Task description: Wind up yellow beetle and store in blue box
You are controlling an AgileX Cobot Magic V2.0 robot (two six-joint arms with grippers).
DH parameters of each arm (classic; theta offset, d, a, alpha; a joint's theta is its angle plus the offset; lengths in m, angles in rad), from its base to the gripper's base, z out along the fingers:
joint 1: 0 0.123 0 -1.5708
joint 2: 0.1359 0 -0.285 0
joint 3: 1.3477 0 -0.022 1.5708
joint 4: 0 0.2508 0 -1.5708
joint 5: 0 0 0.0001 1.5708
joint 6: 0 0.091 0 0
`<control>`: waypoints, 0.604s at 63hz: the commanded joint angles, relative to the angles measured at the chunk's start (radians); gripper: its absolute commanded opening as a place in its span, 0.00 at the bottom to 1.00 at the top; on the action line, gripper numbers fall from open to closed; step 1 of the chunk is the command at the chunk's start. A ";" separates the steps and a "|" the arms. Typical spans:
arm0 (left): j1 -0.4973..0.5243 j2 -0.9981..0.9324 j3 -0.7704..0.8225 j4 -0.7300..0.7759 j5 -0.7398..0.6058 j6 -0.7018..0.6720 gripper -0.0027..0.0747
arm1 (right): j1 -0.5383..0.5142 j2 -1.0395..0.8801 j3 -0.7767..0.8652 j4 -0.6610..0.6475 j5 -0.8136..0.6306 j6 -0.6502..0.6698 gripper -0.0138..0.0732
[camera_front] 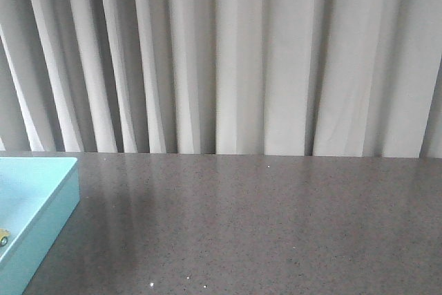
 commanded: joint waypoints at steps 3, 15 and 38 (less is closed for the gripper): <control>0.000 -0.020 -0.006 -0.041 -0.173 0.064 0.03 | 0.002 -0.003 -0.024 0.003 -0.059 0.000 0.15; 0.000 -0.019 -0.006 -0.100 -0.265 0.079 0.03 | 0.002 -0.003 -0.024 0.003 -0.059 0.000 0.15; 0.000 -0.018 -0.008 -0.098 -0.267 0.079 0.03 | 0.002 -0.003 -0.024 0.003 -0.059 0.000 0.15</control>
